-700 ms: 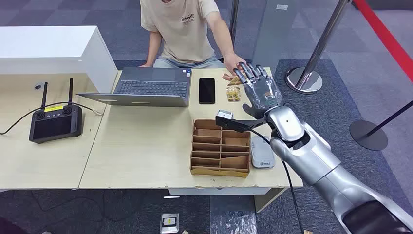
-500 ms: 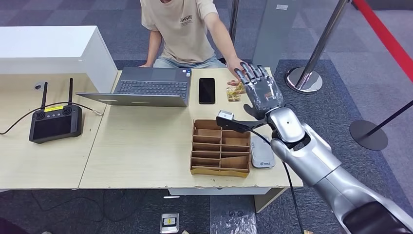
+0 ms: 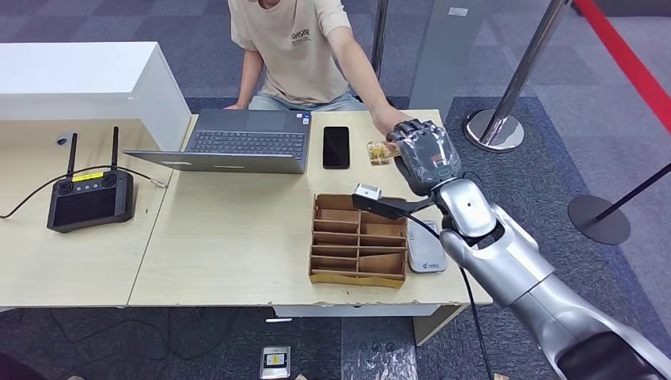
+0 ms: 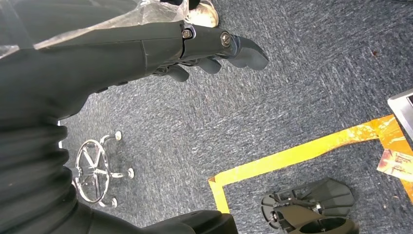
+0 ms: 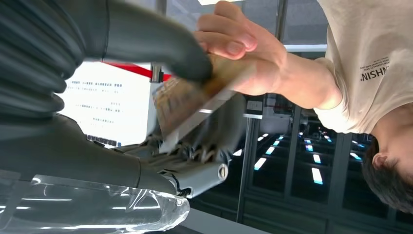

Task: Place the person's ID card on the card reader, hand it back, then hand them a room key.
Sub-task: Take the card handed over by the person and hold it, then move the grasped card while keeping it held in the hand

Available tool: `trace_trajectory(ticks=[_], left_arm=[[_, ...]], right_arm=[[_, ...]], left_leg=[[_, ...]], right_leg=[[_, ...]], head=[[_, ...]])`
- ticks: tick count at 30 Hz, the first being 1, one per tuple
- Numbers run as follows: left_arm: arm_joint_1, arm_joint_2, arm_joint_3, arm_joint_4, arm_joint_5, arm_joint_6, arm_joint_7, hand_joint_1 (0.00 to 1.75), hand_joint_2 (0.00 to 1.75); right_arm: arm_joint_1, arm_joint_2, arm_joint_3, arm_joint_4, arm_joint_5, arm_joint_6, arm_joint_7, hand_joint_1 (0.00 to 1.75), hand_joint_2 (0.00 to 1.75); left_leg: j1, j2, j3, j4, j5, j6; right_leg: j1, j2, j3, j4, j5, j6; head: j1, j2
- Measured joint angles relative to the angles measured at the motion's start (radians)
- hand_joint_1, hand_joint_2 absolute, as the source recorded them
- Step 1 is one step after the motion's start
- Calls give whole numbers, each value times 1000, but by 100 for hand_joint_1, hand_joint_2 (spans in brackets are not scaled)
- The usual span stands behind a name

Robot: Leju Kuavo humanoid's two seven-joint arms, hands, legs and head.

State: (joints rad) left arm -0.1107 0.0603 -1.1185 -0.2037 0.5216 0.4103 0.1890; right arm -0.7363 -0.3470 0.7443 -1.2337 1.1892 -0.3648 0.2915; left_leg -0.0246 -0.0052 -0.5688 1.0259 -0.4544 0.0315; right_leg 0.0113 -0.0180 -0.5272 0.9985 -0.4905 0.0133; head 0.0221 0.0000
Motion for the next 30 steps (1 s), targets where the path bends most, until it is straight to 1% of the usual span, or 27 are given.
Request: trace_trajectory(ticks=[11, 15, 20, 25, 28, 30], left_arm=[[0, 0, 0, 0, -2, 3, -4, 0, 175], [-1, 0, 0, 0, -5, 9, -4, 0, 175], [-1, -4, 0, 0, -5, 19, -5, 0, 175], [-1, -11, 0, 0, 3, 25, -9, 0, 175], [0, -16, 0, 0, 10, 29, -10, 0, 175], [1, -18, 0, 0, 14, 29, -7, 0, 175]], right_arm=[[6, 0, -5, -1, -23, 5, -16, 175, 175], [23, 8, -20, -4, -112, -29, -27, 175, 175], [71, 27, -65, -25, -332, -114, -81, 175, 175], [145, 50, -144, -51, -654, -191, -164, 175, 175], [197, 56, -210, -56, -885, -215, -246, 175, 175], [237, 58, -257, -57, -991, -229, -295, 175, 175]], left_leg=[[0, 0, 0, 0, 0, 0], [0, 0, 0, 0, 0, 0], [0, 0, 0, 0, 0, 0], [0, 0, 0, 0, 0, 0], [0, -1, 0, 0, 0, 0], [0, 0, 0, 0, 0, 0]], right_leg=[[0, 0, 0, 0, 0, 0], [0, 0, 0, 0, 0, 0], [0, 0, 0, 0, 0, 0], [0, 0, 0, 0, 0, 0], [0, 0, 0, -1, 0, 0], [0, 0, 0, -1, 0, 0]], head=[[0, 0], [0, 0], [0, 0], [0, 0], [0, 0], [0, 0]])
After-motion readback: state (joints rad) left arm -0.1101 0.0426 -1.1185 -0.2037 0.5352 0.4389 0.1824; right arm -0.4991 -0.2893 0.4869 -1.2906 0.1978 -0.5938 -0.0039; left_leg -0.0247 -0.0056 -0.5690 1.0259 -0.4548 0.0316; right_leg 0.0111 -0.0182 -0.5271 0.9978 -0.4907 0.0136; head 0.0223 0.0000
